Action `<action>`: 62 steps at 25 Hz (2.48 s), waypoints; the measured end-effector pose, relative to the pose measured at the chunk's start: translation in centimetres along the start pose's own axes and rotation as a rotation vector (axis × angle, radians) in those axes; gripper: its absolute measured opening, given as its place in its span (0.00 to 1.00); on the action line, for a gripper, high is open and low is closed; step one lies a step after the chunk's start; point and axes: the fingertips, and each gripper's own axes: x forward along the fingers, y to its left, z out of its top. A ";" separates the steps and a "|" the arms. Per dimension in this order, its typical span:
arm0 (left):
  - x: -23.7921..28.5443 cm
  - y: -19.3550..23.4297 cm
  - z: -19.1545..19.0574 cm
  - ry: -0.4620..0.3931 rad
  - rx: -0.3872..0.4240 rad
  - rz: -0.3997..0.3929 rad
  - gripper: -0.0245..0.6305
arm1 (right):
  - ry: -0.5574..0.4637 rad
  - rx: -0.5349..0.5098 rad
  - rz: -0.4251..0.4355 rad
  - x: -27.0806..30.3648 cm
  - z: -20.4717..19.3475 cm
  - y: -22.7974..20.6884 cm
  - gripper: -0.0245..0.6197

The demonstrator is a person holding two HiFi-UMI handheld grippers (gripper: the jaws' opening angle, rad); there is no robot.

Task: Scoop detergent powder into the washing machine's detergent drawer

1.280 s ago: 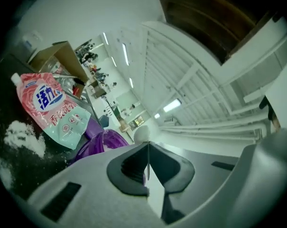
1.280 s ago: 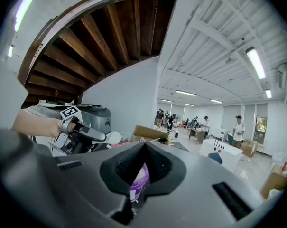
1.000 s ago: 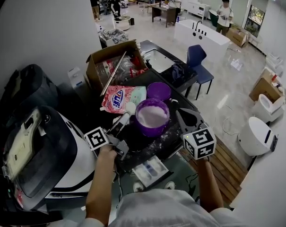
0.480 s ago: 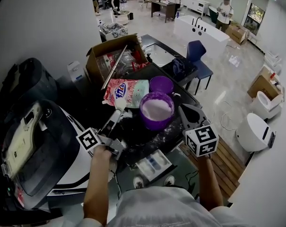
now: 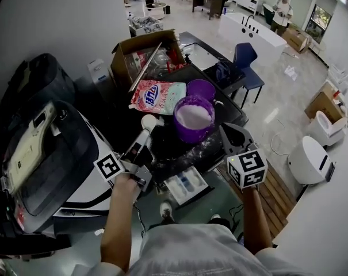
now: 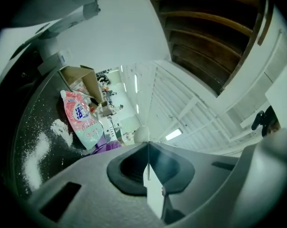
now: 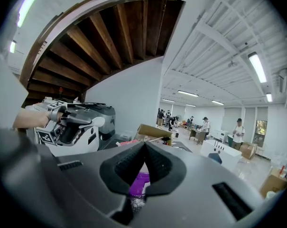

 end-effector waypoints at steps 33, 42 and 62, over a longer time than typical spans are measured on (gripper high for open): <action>-12.1 -0.9 -21.3 0.004 0.236 0.529 0.06 | 0.050 -0.003 0.282 -13.7 -8.9 1.7 0.05; -13.3 6.4 -22.5 0.300 0.396 0.656 0.06 | 0.172 0.031 0.296 -12.5 -12.9 4.9 0.05; -14.2 14.1 -26.9 0.794 0.680 0.681 0.06 | 0.267 0.068 0.288 -9.9 -16.5 5.3 0.05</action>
